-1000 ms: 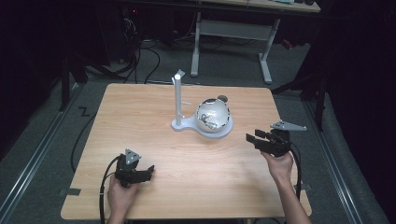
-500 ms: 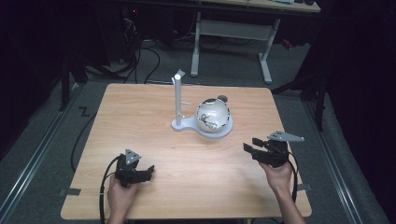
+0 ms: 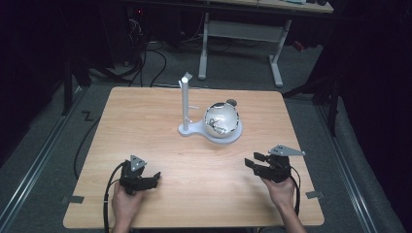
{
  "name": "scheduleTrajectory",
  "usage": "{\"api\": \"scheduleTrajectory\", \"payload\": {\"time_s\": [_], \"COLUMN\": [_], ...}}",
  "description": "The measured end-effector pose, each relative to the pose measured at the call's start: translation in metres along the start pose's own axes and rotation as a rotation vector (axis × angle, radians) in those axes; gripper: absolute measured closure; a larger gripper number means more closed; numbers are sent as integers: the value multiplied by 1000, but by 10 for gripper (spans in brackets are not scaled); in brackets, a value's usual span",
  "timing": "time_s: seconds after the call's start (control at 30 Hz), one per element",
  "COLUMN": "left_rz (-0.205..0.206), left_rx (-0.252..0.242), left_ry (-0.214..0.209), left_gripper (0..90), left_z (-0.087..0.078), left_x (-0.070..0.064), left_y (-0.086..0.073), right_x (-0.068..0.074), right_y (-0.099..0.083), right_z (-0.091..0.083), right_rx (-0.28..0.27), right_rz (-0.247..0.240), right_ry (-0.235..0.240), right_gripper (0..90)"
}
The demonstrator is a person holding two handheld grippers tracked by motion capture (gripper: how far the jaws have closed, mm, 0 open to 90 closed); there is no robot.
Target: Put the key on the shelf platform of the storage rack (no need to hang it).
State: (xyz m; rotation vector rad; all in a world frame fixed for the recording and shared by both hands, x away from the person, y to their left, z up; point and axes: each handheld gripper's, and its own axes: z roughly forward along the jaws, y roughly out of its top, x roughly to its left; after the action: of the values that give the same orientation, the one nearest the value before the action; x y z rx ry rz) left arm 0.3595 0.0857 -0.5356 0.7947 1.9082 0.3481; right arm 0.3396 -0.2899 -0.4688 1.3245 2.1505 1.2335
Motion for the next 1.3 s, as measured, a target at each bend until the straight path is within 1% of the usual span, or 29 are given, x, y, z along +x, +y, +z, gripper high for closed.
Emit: {"api": "scheduleTrajectory", "payload": {"time_s": [0.03, 0.23, 0.37, 0.53, 0.63, 0.77, 0.87, 0.93, 1.1, 1.13, 1.17, 1.23, 1.3], "left_rz": [0, 1, 3, 2, 3, 2, 2, 2, 3, 3, 2, 3, 2], "left_rx": [1, 1, 3, 3, 3, 3, 3, 3, 3, 3, 3, 3, 3], "left_ry": [0, -1, -2, -1, -2, -2, -1, -2, -2, -2, -2, -2, -2], "left_gripper": [168, 168, 168, 168, 168, 168, 168, 168, 168, 168, 168, 168, 168], "left_z": [0, 0, 0, 0, 0, 0, 0, 0, 0, 0, 0, 0, 0], "left_x": [0, 0, 0, 0, 0, 0, 0, 0, 0, 0, 0, 0, 0], "left_y": [0, 0, 0, 0, 0, 0, 0, 0, 0, 0, 0, 0, 0], "right_x": [1, 7, 12, 17, 21, 24, 27, 29, 32, 34, 35, 37, 37], "right_y": [-1, -7, -10, -14, -17, -24, -26, -27, -31, -31, -32, -33, -34], "right_z": [1, 10, 13, 17, 19, 24, 27, 29, 36, 37, 38, 40, 42], "right_rx": [3, 12, 19, 15, 13, 18, 27, 32, 47, 57, 58, 65, 73], "right_rz": [-8, 1, -19, -11, -27, -11, -11, -27, -26, -33, -49, -66, -67], "right_ry": [1, 22, 17, 18, 22, 36, 44, 42, 44, 44, 38, 29, 28], "right_gripper": [484, 484, 485, 493, 502, 507, 511, 511, 509, 509, 509, 509, 508]}}
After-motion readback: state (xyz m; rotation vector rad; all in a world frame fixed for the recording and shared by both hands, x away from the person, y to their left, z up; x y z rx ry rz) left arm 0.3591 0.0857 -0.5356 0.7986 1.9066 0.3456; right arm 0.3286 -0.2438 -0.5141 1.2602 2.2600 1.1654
